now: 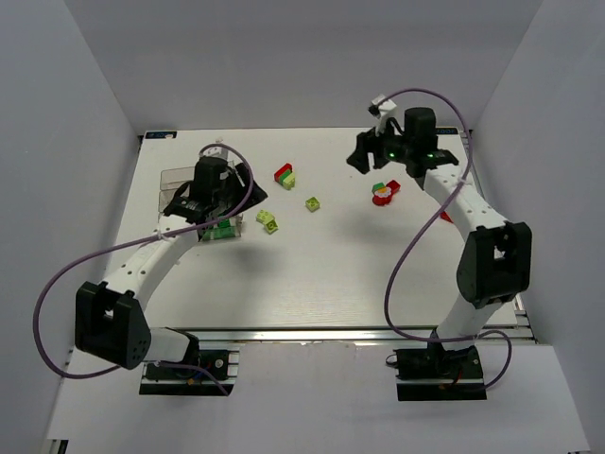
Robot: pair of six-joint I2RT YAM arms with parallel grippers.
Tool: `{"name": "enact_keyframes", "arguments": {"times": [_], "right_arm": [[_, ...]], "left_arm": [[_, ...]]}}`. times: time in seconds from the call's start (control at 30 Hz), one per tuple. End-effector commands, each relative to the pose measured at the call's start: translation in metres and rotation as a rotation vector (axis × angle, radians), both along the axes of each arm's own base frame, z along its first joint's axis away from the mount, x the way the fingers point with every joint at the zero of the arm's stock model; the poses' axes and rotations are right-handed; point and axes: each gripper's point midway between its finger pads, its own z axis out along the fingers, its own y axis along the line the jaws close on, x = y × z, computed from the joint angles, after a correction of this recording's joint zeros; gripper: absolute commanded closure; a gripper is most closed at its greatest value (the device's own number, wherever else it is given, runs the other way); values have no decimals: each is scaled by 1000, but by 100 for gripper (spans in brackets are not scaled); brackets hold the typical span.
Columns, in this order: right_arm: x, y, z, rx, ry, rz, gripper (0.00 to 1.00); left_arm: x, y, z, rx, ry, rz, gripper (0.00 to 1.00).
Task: Sort the legos into containers by color
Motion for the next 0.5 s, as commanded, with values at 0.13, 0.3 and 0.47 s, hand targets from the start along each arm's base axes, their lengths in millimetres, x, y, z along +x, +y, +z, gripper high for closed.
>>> {"name": "enact_keyframes", "arguments": {"times": [0.13,0.3,0.47], "right_arm": [[-34,-127,-51,-246,164,-173,15],[-48,-140,-68,-239,193,-212,11],[-55,-132,-74,-194,210,-186,11]], "left_arm": [[26,-28,27,-33,-95,45,9],[28,-41,3,37,25,27,8],[46,-44,-6,106,88,46,9]]}}
